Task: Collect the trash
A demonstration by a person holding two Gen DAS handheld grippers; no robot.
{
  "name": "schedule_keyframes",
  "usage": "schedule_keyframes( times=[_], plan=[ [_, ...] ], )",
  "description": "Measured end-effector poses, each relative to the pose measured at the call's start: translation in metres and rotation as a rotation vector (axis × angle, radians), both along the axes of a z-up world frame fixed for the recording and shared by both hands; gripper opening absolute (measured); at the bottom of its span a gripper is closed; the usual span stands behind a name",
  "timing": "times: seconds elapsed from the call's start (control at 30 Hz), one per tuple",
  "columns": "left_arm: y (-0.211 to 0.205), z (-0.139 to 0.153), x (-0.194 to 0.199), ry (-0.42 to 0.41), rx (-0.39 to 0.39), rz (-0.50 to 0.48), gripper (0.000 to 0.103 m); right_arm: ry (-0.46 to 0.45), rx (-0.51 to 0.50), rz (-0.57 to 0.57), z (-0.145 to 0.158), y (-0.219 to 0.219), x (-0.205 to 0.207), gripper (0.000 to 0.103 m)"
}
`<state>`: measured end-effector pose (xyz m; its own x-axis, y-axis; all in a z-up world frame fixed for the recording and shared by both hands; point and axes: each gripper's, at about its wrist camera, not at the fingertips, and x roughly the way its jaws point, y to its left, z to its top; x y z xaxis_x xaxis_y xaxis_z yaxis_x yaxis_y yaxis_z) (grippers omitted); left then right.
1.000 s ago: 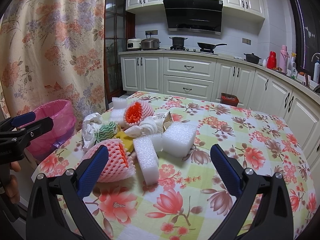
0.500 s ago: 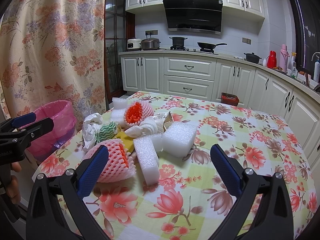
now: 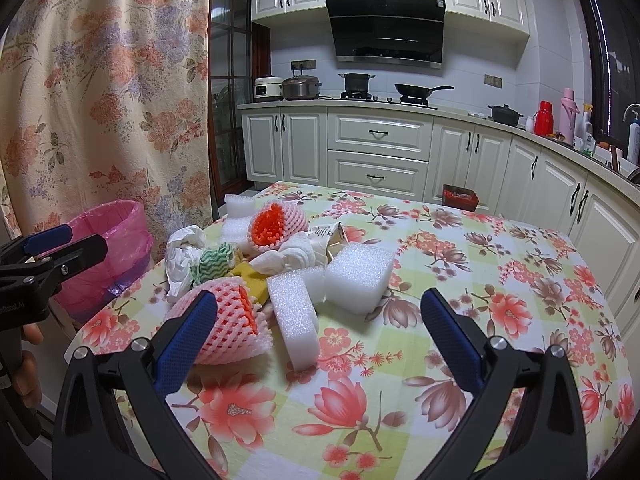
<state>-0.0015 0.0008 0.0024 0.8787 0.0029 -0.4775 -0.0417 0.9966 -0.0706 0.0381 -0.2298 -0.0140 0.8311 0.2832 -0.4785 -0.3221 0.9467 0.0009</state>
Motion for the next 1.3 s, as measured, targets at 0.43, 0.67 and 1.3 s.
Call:
schedule_keyframes(
  times=[0.43, 0.67, 1.3],
  plan=[
    [0.001, -0.004, 0.001, 0.009, -0.003, 0.0, 0.096, 0.012, 0.001, -0.002, 0.0, 0.003, -0.001, 0.099],
    [0.001, -0.015, 0.009, 0.042, -0.008, -0.001, 0.096, 0.052, 0.008, 0.006, -0.017, -0.002, 0.011, 0.099],
    [-0.022, -0.072, 0.056, 0.264, -0.1, -0.173, 0.096, 0.246, 0.036, 0.017, -0.058, -0.021, 0.067, 0.098]
  ],
)
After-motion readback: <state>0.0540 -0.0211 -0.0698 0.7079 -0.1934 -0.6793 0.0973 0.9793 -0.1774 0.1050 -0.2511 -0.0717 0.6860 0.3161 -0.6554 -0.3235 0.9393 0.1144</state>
